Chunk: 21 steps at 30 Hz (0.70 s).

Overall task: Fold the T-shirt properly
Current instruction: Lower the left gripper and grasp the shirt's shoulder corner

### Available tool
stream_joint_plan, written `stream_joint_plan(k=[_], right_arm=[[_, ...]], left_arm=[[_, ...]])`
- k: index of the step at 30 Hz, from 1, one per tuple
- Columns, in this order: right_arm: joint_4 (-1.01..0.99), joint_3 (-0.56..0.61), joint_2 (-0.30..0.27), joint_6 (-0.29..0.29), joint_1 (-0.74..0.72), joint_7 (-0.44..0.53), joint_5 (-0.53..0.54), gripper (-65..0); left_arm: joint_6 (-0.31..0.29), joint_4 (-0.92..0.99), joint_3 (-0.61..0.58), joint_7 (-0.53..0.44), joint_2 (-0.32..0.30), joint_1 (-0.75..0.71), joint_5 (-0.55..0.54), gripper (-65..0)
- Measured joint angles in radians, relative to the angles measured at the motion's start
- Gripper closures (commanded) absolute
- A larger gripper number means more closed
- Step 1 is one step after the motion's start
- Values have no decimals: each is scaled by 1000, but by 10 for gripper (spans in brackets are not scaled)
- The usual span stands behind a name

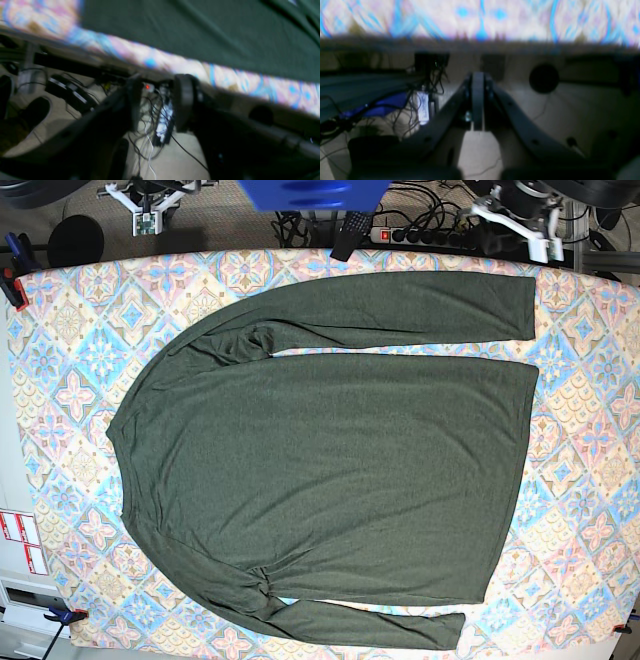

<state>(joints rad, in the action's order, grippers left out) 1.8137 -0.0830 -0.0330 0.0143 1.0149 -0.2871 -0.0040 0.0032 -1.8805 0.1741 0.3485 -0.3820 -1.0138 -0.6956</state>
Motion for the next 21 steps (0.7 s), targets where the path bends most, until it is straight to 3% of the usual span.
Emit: stream_joint_plan(k=[5,15,21], right_arm=[[0,1,0,0,-50,-5,0,0],[1,63,2,2,-87,-32,0,0],[0,63,1,0,-110,-64,-1,0]], left_arm=[[-1,2,79,21,2,46,-49,-265],[0,178,220,278,21,236,-173,-266],[-4,246,227,299,38,295,-188,-266]])
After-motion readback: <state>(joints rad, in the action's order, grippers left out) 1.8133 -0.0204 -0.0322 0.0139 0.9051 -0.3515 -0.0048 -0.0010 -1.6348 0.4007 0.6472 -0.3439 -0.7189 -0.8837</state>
